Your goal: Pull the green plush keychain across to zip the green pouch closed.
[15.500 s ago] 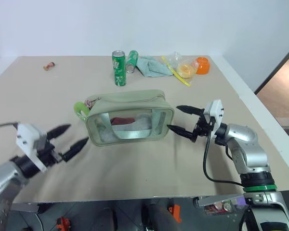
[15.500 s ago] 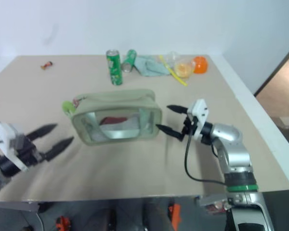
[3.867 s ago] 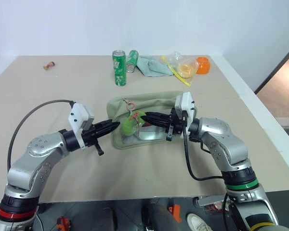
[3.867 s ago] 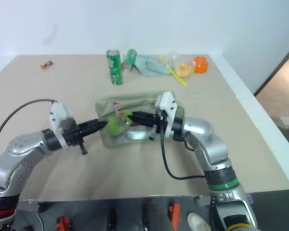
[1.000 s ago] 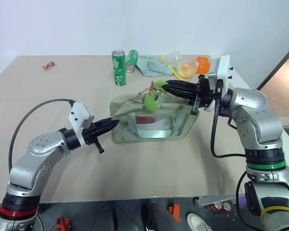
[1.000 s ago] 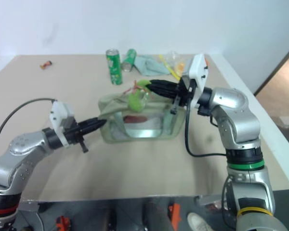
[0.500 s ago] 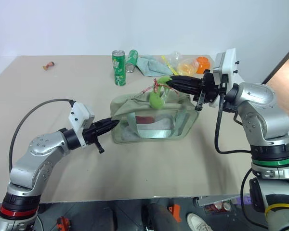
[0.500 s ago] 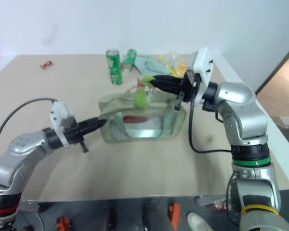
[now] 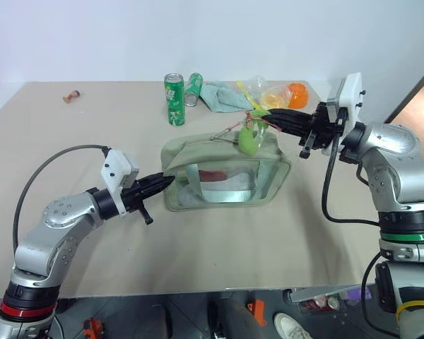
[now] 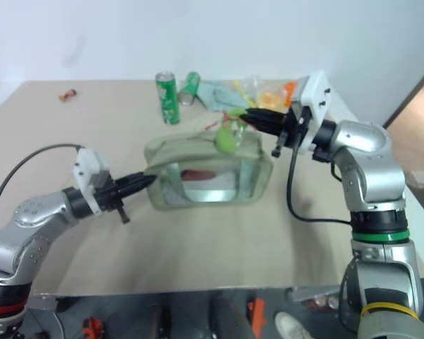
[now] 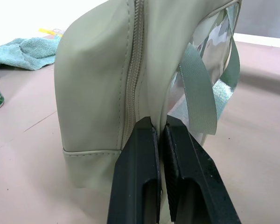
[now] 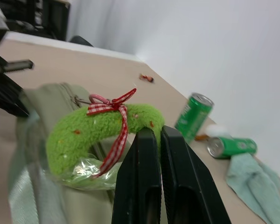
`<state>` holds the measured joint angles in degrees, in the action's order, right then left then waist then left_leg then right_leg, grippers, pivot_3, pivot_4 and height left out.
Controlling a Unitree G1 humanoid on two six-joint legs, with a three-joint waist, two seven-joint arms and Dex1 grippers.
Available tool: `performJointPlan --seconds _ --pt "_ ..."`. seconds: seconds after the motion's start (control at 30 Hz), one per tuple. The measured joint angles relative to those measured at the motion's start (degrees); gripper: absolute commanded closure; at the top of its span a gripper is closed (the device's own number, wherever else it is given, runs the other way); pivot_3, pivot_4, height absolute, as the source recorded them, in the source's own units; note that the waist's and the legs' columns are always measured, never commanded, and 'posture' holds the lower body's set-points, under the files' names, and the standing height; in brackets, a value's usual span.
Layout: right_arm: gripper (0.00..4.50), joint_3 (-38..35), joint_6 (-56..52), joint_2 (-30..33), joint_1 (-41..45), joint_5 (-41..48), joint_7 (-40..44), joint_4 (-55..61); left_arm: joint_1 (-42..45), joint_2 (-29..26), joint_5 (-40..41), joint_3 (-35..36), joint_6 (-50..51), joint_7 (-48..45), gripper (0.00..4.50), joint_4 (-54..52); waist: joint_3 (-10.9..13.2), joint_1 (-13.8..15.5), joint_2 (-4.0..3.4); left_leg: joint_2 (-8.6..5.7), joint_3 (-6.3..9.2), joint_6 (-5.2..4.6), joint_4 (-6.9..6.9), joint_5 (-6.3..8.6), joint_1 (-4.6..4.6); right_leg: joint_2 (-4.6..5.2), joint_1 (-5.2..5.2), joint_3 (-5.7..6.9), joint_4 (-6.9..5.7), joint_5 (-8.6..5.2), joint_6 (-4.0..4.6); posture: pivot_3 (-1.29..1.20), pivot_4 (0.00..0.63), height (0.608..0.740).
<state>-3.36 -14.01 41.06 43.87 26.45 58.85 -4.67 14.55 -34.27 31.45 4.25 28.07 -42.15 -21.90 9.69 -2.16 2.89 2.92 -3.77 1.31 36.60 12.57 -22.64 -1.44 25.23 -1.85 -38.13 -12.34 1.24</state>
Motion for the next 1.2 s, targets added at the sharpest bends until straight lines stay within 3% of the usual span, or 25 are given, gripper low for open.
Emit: performJointPlan --seconds 0.6,1.03,1.2 --pt "4.47 -7.5 9.1 11.4 -9.1 -8.1 -1.4 -7.7 1.2 -0.3 0.1 -0.1 1.3 0.2 4.5 0.7 0.0 0.0 0.0 -0.11 -0.06 0.0 -0.01 0.0 0.06 0.02 -0.03 -0.07 0.0 0.0 -0.01 0.0 0.15 0.74" --pt "4.47 -7.7 15.6 11.7 -16.7 -18.0 -10.0 -9.5 2.6 -0.1 0.1 -1.1 1.8 -0.1 4.5 1.3 0.0 0.0 -0.01 -0.18 -0.08 -0.01 -0.01 -0.01 0.09 0.17 -0.07 -0.11 -0.01 -0.02 -0.11 0.0 0.15 0.74" --pt "4.47 -6.0 16.3 8.1 -21.8 -21.5 -15.1 -7.1 2.6 0.1 0.1 -1.1 2.0 0.3 4.5 1.5 0.0 0.3 0.02 -0.19 -0.06 -0.02 0.01 -0.01 0.15 0.18 -0.12 -0.09 -0.02 -0.02 -0.13 0.0 0.15 0.74"
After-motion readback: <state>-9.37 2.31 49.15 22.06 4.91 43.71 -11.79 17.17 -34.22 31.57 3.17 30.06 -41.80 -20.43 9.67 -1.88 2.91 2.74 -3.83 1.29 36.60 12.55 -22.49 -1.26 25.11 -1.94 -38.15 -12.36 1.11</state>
